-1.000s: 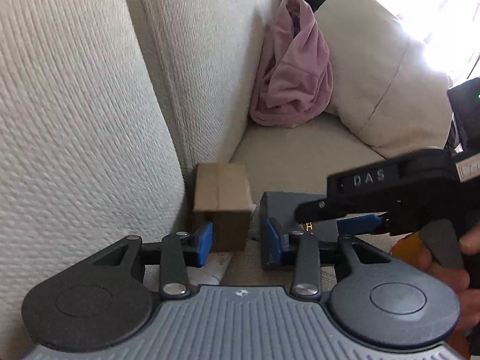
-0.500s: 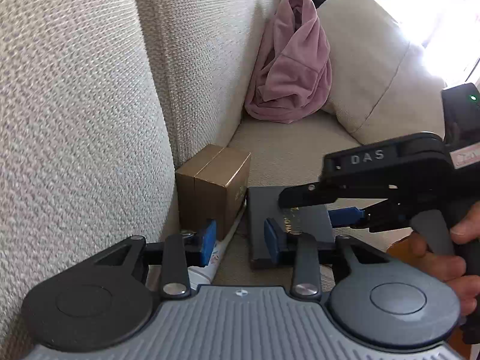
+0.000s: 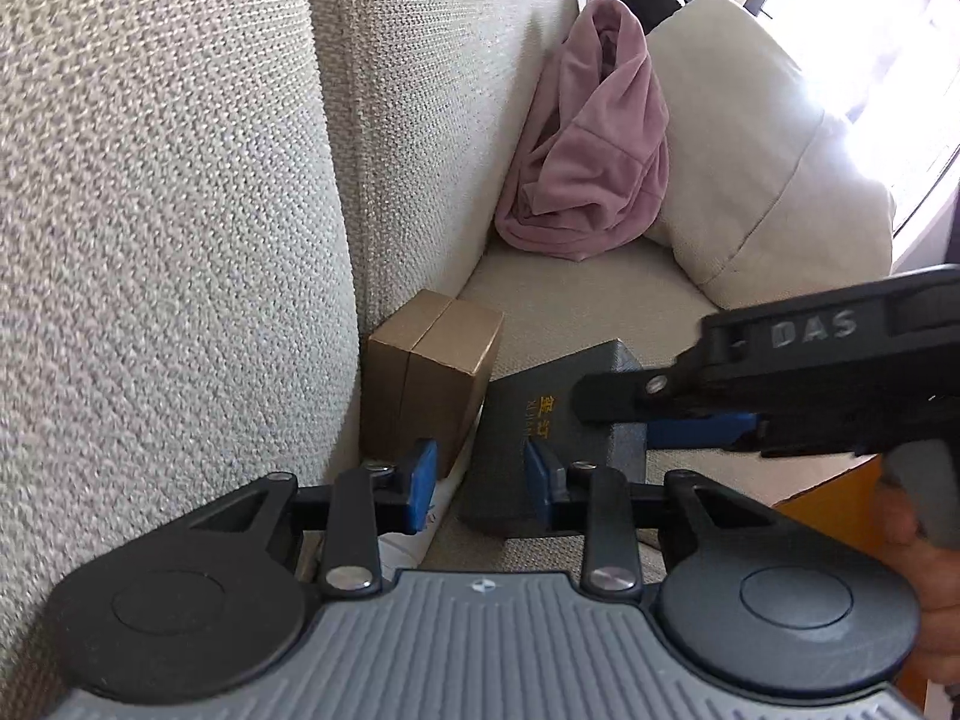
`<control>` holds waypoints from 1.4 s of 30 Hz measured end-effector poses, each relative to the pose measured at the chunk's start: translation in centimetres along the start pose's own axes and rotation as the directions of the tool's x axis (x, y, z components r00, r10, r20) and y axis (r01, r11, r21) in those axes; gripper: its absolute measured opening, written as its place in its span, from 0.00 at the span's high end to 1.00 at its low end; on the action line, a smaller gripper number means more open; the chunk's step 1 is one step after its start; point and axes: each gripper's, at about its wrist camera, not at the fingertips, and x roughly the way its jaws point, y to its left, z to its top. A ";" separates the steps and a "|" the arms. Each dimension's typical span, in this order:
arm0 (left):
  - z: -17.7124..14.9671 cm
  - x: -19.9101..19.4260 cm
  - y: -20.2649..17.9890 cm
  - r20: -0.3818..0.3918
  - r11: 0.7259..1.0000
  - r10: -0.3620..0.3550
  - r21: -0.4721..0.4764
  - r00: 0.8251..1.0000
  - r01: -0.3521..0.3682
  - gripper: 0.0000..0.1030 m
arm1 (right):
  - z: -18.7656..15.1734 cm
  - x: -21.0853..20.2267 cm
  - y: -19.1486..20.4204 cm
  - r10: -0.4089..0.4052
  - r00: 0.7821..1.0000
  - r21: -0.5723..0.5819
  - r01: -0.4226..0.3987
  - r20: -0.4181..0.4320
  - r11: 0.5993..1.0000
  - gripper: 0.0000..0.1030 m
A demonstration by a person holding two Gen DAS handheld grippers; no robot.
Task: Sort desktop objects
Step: 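Grasp the black gold-lettered box with the right tool while the left tool grasps the brown box, then lift the black box with the right tool while the left tool holds the brown box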
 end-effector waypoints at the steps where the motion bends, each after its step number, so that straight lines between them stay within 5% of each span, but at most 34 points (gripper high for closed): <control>1: 0.0 -0.1 0.0 0.001 1.000 0.002 -0.001 1.000 -0.002 0.66 | -0.1 0.3 -0.1 0.010 1.000 0.007 -0.010 -0.007 1.000 0.60; 8: -0.1 -0.4 0.0 0.006 1.000 0.003 0.007 1.000 -0.003 0.66 | -0.2 -1.1 -0.1 -0.010 0.998 -0.017 0.011 0.058 1.000 0.63; 12: -0.2 -1.2 -1.0 0.022 0.996 0.084 0.035 0.996 -0.085 0.66 | 0.2 -3.2 0.1 -0.043 0.993 -0.073 0.050 0.106 0.996 0.63; 17: 0.3 -2.7 -3.1 0.122 0.969 0.170 0.161 0.978 -0.188 0.47 | -0.4 -4.8 0.2 -0.032 0.992 -0.126 0.047 0.122 0.991 0.63; 24: 3.1 0.8 -5.5 0.033 0.922 0.313 0.228 0.949 -0.312 0.48 | -2.4 -5.7 -1.5 0.002 0.990 -0.144 0.019 0.144 0.989 0.63; 28: 3.7 1.5 -5.5 -0.018 0.909 0.362 0.229 0.932 -0.348 0.58 | -3.5 -6.1 -2.5 0.008 0.988 -0.154 0.016 0.156 0.988 0.63; 35: 4.7 3.1 -3.8 -0.087 0.959 0.236 0.179 0.968 -0.218 0.66 | -4.1 -6.2 -3.8 0.024 0.987 -0.141 -0.001 0.160 0.990 0.63; 42: 3.8 2.7 -3.8 -0.016 0.964 0.180 0.202 0.983 -0.174 0.70 | -3.3 -5.8 -4.4 0.029 0.986 -0.137 -0.006 0.165 0.991 0.63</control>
